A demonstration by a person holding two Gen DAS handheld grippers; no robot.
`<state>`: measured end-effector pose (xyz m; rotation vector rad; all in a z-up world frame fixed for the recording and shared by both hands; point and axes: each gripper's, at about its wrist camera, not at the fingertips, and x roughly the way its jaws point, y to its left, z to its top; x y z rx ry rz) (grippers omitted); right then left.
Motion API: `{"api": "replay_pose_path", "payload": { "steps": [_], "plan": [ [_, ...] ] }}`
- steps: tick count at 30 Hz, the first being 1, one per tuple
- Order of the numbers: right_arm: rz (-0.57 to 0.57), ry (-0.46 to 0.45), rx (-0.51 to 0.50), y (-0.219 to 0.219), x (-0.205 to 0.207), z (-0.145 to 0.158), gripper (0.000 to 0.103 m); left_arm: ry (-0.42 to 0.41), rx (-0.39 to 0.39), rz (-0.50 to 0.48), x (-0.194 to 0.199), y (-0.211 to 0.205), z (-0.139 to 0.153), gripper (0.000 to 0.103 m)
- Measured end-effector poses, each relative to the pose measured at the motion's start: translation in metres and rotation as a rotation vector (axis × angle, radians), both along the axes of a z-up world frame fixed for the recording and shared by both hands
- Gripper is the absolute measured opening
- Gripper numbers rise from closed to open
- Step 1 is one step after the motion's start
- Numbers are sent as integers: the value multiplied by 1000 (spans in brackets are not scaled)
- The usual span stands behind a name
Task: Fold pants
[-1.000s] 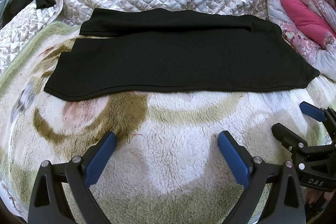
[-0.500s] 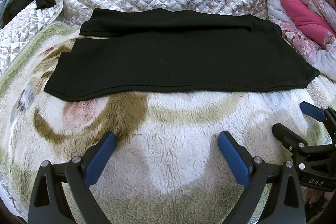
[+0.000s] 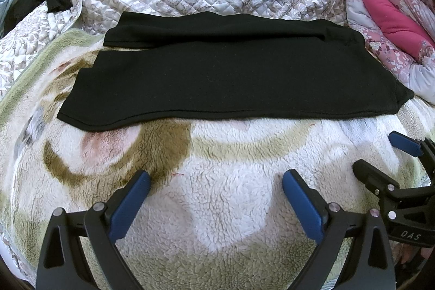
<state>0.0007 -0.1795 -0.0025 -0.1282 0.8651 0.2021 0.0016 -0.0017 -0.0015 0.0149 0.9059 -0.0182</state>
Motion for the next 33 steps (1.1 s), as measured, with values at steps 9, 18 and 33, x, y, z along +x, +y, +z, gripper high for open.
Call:
{"api": "replay_pose_path", "payload": {
  "steps": [9, 18, 33],
  "plan": [
    [8, 7, 0, -2, 2, 1, 95, -13, 7, -7, 1, -4, 0, 100],
    [19, 11, 8, -2, 1, 0, 95, -14, 10, -9, 0, -5, 0, 100],
    [24, 2, 72, -16, -3, 10, 95, -18, -6, -6, -3, -7, 1, 98]
  ]
}}
